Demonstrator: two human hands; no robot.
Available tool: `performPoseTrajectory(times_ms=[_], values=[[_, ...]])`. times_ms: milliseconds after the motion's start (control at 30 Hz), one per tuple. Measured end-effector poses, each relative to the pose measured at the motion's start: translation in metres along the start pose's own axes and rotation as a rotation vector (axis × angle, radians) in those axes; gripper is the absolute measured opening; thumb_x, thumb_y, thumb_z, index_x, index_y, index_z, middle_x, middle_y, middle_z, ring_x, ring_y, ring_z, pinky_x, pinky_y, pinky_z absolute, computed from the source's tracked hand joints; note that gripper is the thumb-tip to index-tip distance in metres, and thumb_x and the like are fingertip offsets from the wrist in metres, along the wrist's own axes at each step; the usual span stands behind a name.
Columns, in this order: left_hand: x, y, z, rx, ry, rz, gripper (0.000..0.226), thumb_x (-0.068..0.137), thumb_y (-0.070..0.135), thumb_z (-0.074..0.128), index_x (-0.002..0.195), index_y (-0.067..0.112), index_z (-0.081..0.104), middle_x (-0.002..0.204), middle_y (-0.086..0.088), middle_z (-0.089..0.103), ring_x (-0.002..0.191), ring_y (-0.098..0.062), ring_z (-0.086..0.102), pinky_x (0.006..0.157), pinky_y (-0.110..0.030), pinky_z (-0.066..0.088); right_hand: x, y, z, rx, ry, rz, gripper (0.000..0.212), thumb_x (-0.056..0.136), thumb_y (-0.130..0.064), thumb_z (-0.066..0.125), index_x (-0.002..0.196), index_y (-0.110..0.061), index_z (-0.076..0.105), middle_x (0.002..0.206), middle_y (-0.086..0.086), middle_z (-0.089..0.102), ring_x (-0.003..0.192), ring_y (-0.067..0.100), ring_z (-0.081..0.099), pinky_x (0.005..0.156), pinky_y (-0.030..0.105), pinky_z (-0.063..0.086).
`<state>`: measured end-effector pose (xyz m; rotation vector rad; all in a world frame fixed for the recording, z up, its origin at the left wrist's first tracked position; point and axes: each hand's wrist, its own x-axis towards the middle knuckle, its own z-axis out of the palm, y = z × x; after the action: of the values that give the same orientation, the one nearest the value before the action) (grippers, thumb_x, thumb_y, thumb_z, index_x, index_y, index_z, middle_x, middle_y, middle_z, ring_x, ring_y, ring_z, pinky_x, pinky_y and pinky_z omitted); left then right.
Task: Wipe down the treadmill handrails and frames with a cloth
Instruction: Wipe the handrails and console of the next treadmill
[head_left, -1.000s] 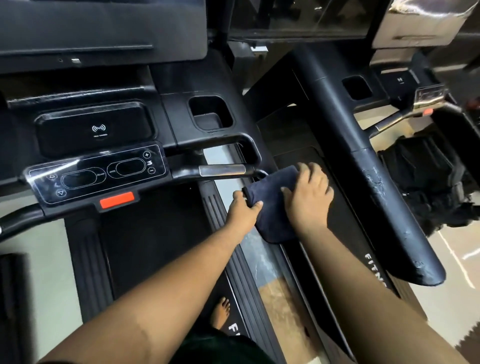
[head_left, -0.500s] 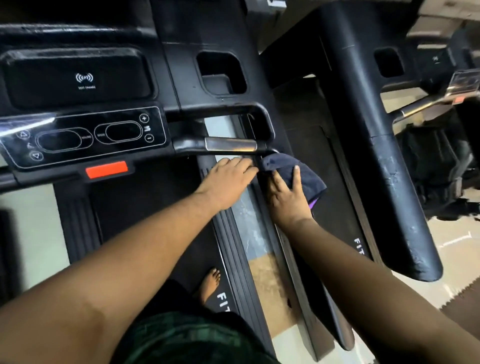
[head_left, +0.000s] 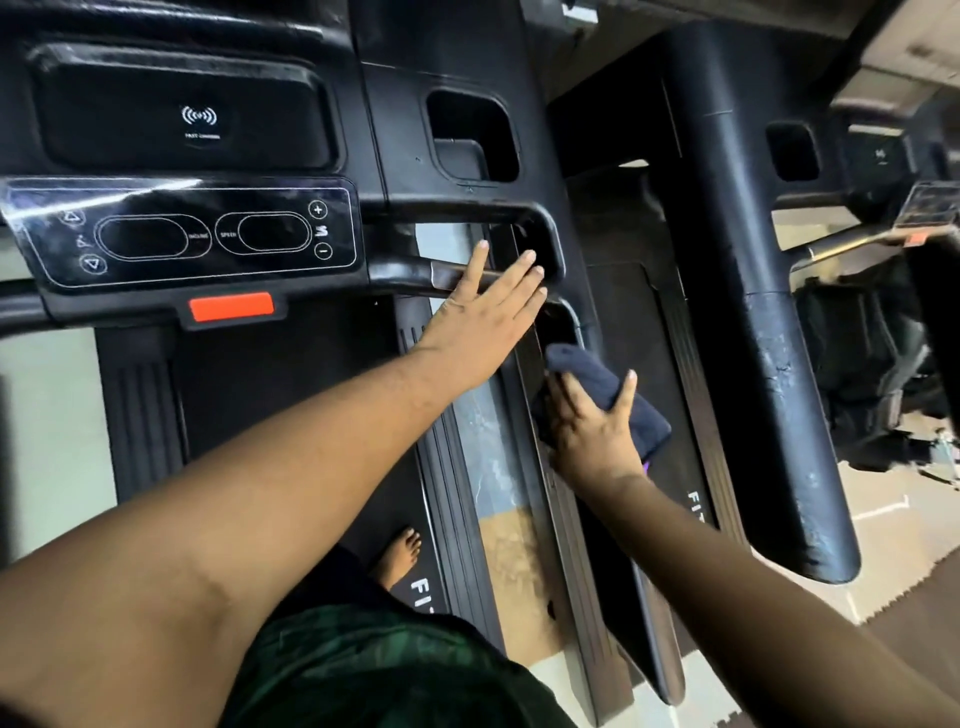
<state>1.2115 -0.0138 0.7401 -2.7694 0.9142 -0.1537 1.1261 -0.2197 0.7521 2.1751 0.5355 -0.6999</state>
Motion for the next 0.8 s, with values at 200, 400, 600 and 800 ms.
performPoseTrajectory(times_ms=[200, 400, 600, 800], values=[[0.002, 0.002, 0.005, -0.047, -0.077, 0.000, 0.076, 0.095, 0.015, 0.026, 0.163, 0.008, -0.005, 0.172, -0.014, -0.008, 0.159, -0.032, -0.007, 0.119, -0.075, 0.001, 0.015, 0.017, -0.003, 0.251, 0.149, 0.108, 0.071, 0.102, -0.030, 0.043, 0.165, -0.024, 0.011, 0.167, -0.003, -0.031, 0.153, 0.021, -0.029, 0.102, 0.089, 0.005], [0.007, 0.005, 0.008, -0.046, -0.064, 0.004, 0.076, 0.099, 0.019, 0.036, 0.164, 0.009, -0.003, 0.172, -0.014, -0.005, 0.159, -0.032, -0.003, 0.116, -0.078, 0.004, -0.013, 0.013, 0.020, 0.821, 0.209, 0.293, 0.095, 0.096, -0.036, 0.064, 0.157, -0.056, -0.007, 0.169, -0.012, -0.021, 0.158, 0.020, -0.016, 0.105, 0.069, 0.042], [0.014, 0.012, 0.006, -0.047, -0.067, -0.005, 0.082, 0.100, 0.023, 0.045, 0.163, 0.010, -0.005, 0.172, -0.014, -0.008, 0.159, -0.034, -0.003, 0.115, -0.079, 0.005, -0.003, 0.011, 0.016, 0.721, 0.170, 0.280, 0.086, 0.100, -0.031, 0.056, 0.159, -0.047, -0.005, 0.166, -0.002, -0.032, 0.155, 0.030, -0.025, 0.112, 0.074, 0.030], [0.021, 0.010, 0.001, -0.020, -0.072, 0.071, 0.080, 0.098, 0.021, 0.039, 0.163, 0.010, -0.005, 0.172, -0.015, -0.009, 0.159, -0.033, -0.003, 0.116, -0.078, 0.007, 0.014, 0.000, 0.001, 0.321, 0.134, 0.252, 0.069, 0.100, -0.027, 0.050, 0.163, -0.021, 0.023, 0.169, 0.008, -0.021, 0.153, 0.045, -0.020, 0.107, 0.081, 0.023]])
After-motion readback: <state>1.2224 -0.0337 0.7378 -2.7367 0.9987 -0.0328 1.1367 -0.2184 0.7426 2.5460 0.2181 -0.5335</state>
